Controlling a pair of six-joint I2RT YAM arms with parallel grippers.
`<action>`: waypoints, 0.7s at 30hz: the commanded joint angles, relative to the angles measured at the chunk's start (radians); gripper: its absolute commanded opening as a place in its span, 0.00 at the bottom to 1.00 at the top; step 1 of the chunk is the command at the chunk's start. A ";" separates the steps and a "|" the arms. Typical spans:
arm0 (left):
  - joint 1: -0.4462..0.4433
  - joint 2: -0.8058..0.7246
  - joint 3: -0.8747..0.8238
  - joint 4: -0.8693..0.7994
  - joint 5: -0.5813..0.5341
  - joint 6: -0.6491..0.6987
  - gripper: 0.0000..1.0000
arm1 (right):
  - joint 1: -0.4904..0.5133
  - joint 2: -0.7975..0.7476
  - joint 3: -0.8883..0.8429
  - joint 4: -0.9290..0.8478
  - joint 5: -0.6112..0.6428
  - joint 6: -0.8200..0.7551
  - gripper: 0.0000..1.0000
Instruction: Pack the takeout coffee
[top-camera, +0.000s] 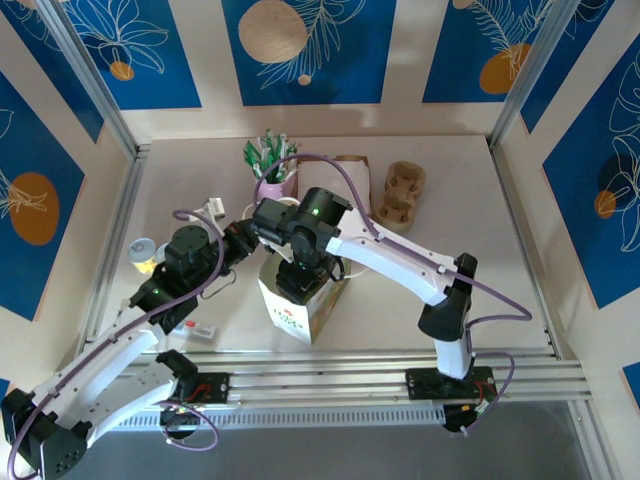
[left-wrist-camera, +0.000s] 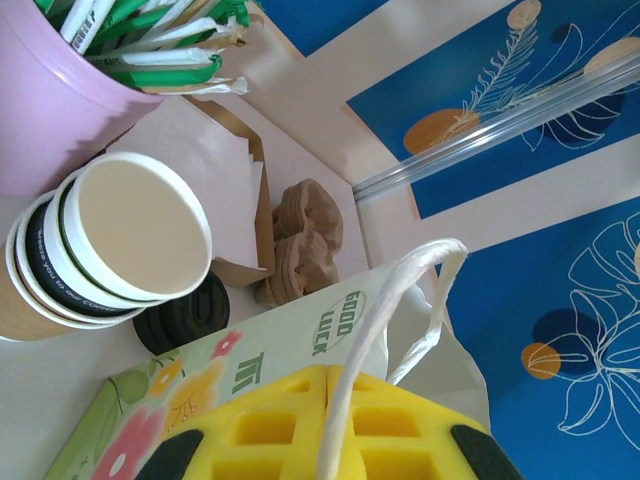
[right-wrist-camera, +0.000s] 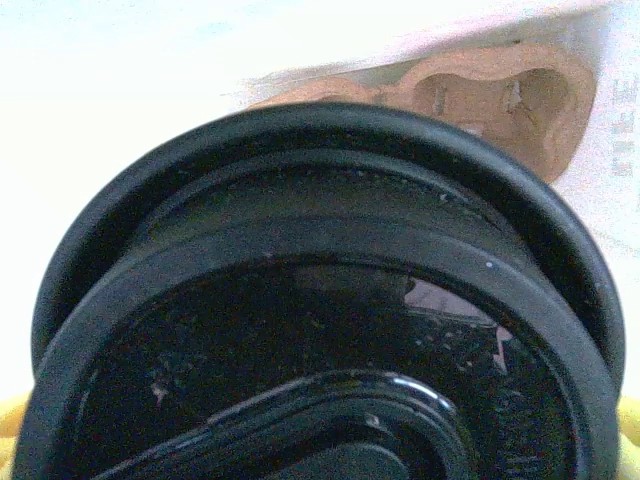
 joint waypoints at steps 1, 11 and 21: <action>0.014 0.003 0.007 0.034 0.036 -0.010 0.00 | -0.011 0.022 0.000 -0.050 -0.038 -0.030 0.77; 0.022 0.020 0.019 0.037 0.071 -0.003 0.00 | -0.018 0.061 0.078 -0.042 -0.063 -0.037 0.77; 0.030 0.020 0.028 0.037 0.066 -0.010 0.00 | -0.022 0.049 0.002 -0.027 -0.035 -0.042 0.77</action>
